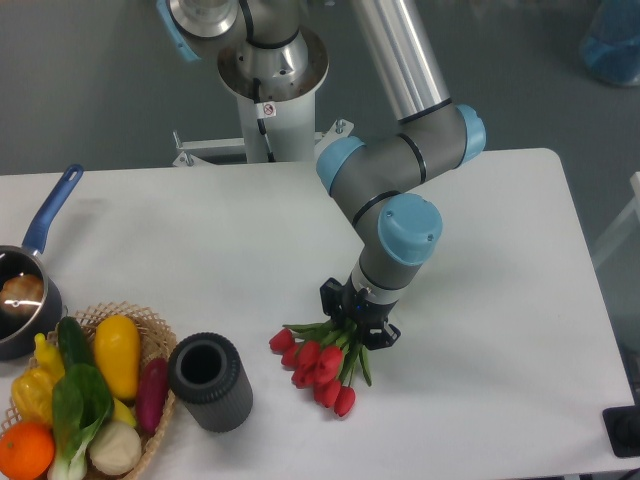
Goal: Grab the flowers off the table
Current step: 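Close the gripper on the tulip stems, then lift the gripped tulip bouquet up off the table, then raise the held tulips higher, blooms hanging below the gripper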
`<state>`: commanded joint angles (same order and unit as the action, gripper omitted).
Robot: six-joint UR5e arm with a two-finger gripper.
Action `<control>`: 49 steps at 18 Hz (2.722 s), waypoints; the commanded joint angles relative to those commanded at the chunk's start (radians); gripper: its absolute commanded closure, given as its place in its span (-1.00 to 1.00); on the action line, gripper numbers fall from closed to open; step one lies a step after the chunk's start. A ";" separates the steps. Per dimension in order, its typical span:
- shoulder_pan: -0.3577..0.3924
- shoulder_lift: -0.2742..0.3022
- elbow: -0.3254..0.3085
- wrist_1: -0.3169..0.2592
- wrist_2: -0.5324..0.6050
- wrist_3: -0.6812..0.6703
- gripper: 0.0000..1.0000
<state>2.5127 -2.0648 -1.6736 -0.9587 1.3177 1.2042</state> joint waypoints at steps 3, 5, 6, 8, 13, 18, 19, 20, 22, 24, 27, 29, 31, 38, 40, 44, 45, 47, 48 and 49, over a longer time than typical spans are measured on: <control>0.009 0.035 0.000 -0.002 -0.003 0.005 0.19; 0.009 0.043 0.003 -0.002 -0.005 0.005 0.19; 0.009 0.043 0.003 -0.002 -0.005 0.005 0.19; 0.009 0.051 0.006 -0.002 -0.006 0.005 0.19; 0.012 0.072 0.011 -0.003 -0.009 0.005 0.20; 0.015 0.086 0.012 -0.006 -0.028 0.005 0.37; 0.015 0.086 0.012 -0.008 -0.028 0.005 0.38; 0.015 0.086 0.012 -0.008 -0.028 0.005 0.38; 0.015 0.086 0.012 -0.008 -0.028 0.005 0.38; 0.020 0.087 0.012 -0.009 -0.028 0.005 0.38; 0.020 0.100 0.014 -0.009 -0.028 0.005 0.38; 0.020 0.110 0.017 -0.009 -0.029 0.005 0.38; 0.021 0.124 0.026 -0.012 -0.037 0.003 0.37; 0.054 0.155 0.054 -0.014 -0.158 -0.008 0.35; 0.063 0.169 0.063 -0.014 -0.161 -0.008 0.34; 0.078 0.183 0.093 -0.012 -0.231 -0.050 0.34; 0.086 0.183 0.106 -0.012 -0.270 -0.067 0.34; 0.098 0.183 0.124 -0.011 -0.342 -0.103 0.34; 0.110 0.183 0.133 -0.011 -0.369 -0.116 0.34; 0.118 0.184 0.136 -0.011 -0.391 -0.123 0.34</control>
<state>2.6307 -1.8807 -1.5371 -0.9695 0.9267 1.0815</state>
